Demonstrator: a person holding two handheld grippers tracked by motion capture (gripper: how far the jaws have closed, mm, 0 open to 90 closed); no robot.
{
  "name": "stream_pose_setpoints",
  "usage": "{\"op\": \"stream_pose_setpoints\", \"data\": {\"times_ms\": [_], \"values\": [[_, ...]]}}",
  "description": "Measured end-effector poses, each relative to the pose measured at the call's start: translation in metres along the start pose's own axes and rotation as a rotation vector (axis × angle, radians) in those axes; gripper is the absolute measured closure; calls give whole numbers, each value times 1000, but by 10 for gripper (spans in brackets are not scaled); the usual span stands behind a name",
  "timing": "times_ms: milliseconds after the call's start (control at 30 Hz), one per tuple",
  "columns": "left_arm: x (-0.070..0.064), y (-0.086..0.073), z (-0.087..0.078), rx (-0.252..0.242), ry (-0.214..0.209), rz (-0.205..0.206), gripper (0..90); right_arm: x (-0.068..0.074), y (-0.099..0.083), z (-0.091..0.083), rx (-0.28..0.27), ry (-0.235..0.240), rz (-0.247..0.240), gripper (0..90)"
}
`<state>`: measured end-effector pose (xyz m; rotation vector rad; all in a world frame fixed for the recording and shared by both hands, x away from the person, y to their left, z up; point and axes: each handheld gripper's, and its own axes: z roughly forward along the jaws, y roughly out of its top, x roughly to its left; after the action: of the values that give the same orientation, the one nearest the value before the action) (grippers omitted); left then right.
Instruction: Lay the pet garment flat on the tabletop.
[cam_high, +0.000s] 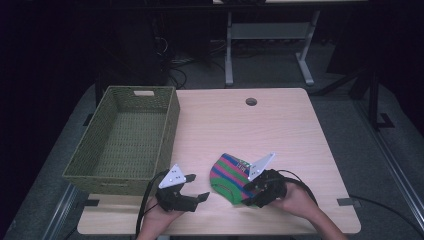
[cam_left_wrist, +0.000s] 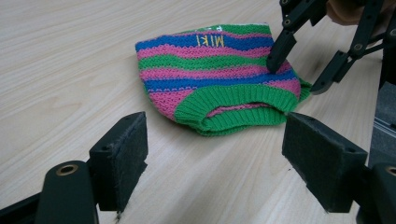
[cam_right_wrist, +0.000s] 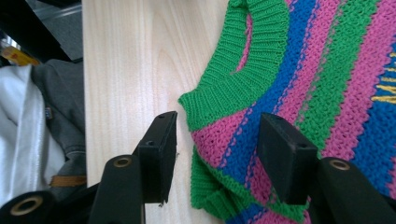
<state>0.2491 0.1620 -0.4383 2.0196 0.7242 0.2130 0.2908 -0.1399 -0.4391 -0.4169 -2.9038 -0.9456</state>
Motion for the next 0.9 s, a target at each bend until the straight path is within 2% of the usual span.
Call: {"op": "stream_pose_setpoints", "data": {"times_ms": [200, 267, 433, 600, 767, 900], "values": [[0, 0, 0, 0, 0, -1, 224, 2, -1, 14, 34, -35, -23, 486], [0, 0, 0, 0, -1, -1, 225, 3, -2, 16, 27, -49, -30, 494], [0, 1, 0, -1, -3, 2, 225, 4, -3, 16, 26, -78, -27, 571], [1, 1, 0, 0, -2, 1, 225, 0, -4, 13, 15, -50, 7, 709], [3, 1, 1, 4, -7, 4, 225, -4, -6, 4, -11, -15, 28, 804], [2, 2, 3, 7, -17, 5, 225, -5, -9, -1, -29, -2, 24, 834]]}}
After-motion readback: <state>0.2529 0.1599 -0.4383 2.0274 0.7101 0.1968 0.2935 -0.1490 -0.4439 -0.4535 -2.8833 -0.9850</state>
